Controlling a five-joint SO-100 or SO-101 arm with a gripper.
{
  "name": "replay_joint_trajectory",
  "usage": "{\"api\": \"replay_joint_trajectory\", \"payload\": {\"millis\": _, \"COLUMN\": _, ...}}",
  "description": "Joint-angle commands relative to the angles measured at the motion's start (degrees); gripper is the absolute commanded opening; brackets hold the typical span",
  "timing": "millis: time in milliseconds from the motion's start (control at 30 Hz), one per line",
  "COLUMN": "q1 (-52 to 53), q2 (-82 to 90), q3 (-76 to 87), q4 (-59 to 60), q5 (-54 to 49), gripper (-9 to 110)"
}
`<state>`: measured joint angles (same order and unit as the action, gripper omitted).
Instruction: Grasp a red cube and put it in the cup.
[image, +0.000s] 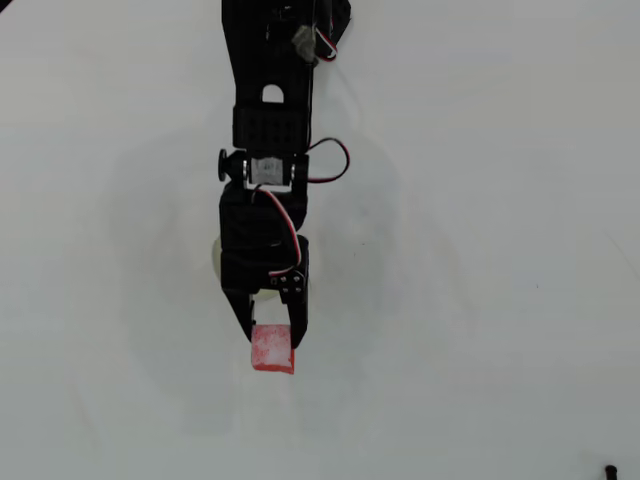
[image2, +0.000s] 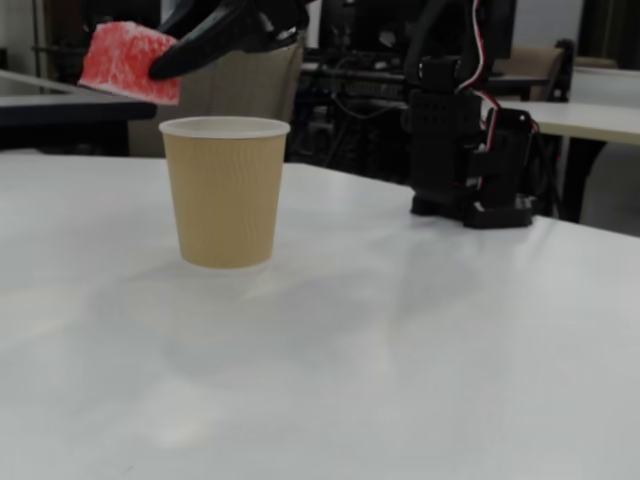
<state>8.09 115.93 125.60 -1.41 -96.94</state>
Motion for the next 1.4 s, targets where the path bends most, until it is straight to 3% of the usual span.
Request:
{"api": "replay_joint_trajectory", "payload": {"millis": 0, "q1": 0.97, "q2": 6.77, "q3": 0.53, "q4": 0.26, "q5": -0.09, "gripper": 10}}
{"api": "replay_joint_trajectory", "payload": {"millis": 1367, "q1": 10.37, "q2": 24.35, "q3": 15.64, "q4": 4.39, "q5": 0.09, "gripper": 9}}
